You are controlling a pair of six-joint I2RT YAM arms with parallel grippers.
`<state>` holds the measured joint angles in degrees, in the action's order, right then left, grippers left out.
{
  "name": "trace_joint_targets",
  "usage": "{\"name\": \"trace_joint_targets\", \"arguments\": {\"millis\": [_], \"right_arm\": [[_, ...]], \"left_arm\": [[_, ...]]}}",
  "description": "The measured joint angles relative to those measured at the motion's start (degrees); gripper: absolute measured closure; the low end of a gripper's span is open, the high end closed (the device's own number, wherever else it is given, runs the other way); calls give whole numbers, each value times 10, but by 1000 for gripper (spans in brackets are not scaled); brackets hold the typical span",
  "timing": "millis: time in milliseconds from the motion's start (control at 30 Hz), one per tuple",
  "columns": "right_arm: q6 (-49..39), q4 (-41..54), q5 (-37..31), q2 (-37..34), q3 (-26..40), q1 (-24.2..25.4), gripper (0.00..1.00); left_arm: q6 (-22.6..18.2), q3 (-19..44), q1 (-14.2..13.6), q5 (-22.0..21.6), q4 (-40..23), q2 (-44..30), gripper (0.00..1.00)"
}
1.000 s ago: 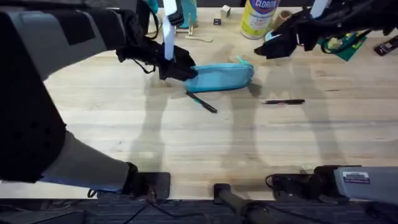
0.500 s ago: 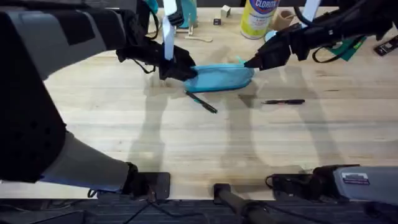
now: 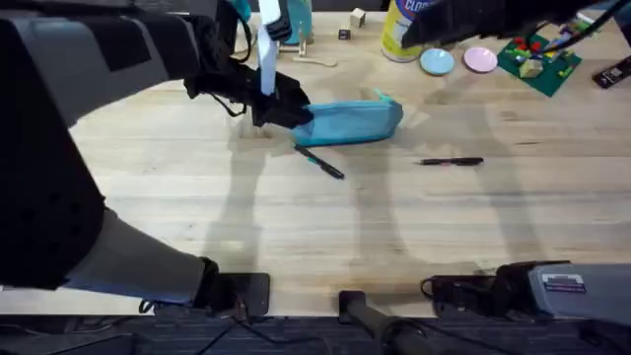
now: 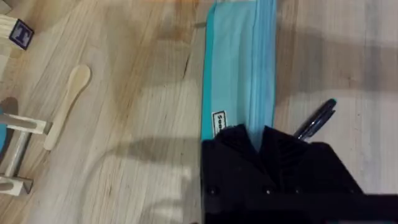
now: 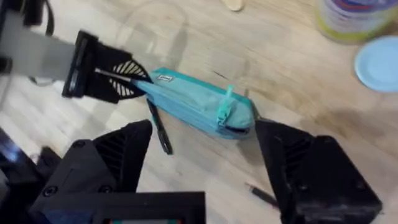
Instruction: Unzip the bag, pick up the pens from the table one at a time and place them inside, then zip the bag closed.
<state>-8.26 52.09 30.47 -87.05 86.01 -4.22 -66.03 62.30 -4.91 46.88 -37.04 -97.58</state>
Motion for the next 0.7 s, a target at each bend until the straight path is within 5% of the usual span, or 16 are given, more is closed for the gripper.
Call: {"name": "trace_joint_targets", "arguments": {"millis": [267, 700], "right_arm": [[95, 20, -39, 1, 33, -1, 5], [115, 21, -44, 0, 33, -2, 5]], "left_arm": [[0, 0, 0, 0, 0, 0, 957], [0, 0, 0, 0, 0, 0, 957]]}}
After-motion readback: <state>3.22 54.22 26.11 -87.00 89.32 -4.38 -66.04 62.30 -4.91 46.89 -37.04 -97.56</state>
